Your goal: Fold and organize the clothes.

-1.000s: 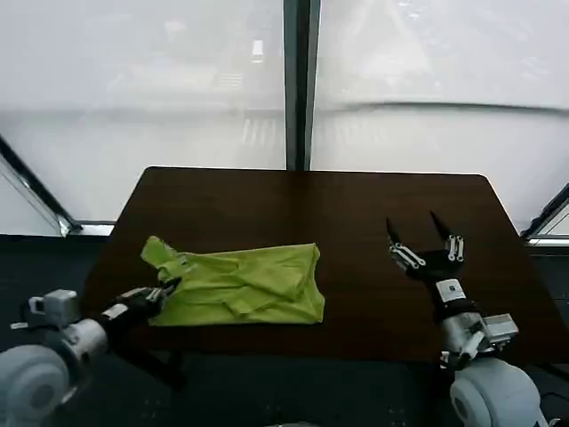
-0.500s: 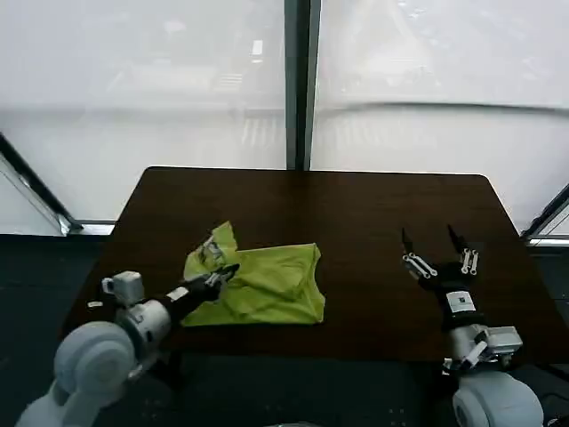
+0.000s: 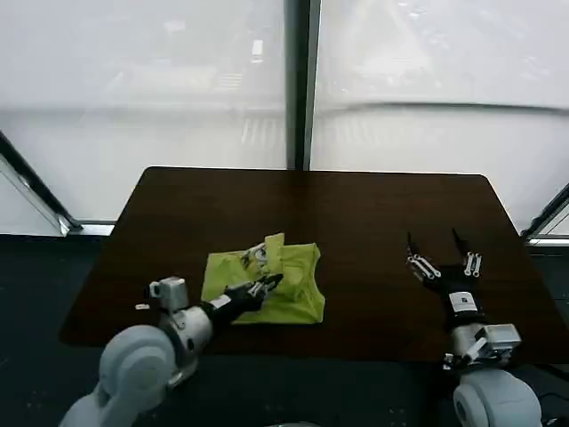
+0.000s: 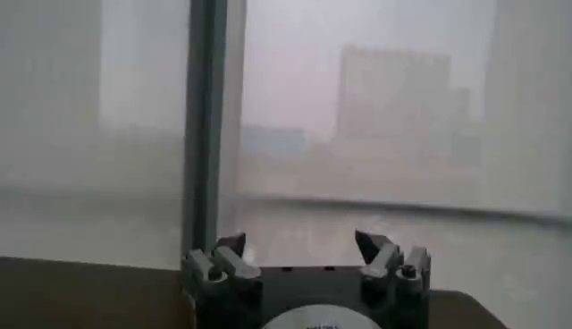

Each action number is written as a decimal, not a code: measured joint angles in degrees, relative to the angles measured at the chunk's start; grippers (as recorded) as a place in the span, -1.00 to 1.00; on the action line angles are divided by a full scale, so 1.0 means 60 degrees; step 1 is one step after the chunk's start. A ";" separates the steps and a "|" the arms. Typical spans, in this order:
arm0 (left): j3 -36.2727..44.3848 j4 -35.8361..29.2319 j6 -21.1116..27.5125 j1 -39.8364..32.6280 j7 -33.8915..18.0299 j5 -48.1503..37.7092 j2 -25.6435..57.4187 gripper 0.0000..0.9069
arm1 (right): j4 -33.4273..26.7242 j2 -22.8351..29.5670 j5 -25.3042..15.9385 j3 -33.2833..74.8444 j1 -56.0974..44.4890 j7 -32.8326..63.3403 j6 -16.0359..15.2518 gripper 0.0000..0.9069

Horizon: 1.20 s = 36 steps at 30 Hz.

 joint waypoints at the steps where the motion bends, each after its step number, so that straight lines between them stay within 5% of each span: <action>1: 0.0037 0.0002 0.0000 -0.0013 -0.0005 0.0006 -0.0025 -1.00 | -0.0010 0.0011 -0.0005 -0.0002 0.0004 0.0000 0.0000 0.94; 15: 0.0538 0.0834 0.0000 -0.0415 0.0019 0.0650 -0.0801 -1.00 | -0.0043 0.0046 -0.0123 -0.0006 -0.0080 -0.0002 -0.0011 0.94; 17: 0.0588 0.0969 0.0000 -0.0425 0.0035 0.0783 -0.0939 0.94 | -0.0083 0.0056 -0.0188 -0.0076 -0.0064 -0.0003 -0.0011 0.94; 36: 0.1112 0.1431 0.0000 -0.0278 0.0292 0.2412 -0.2572 0.94 | -0.0666 -0.1023 -0.0288 -0.0828 0.0313 -0.0181 0.0023 0.94</action>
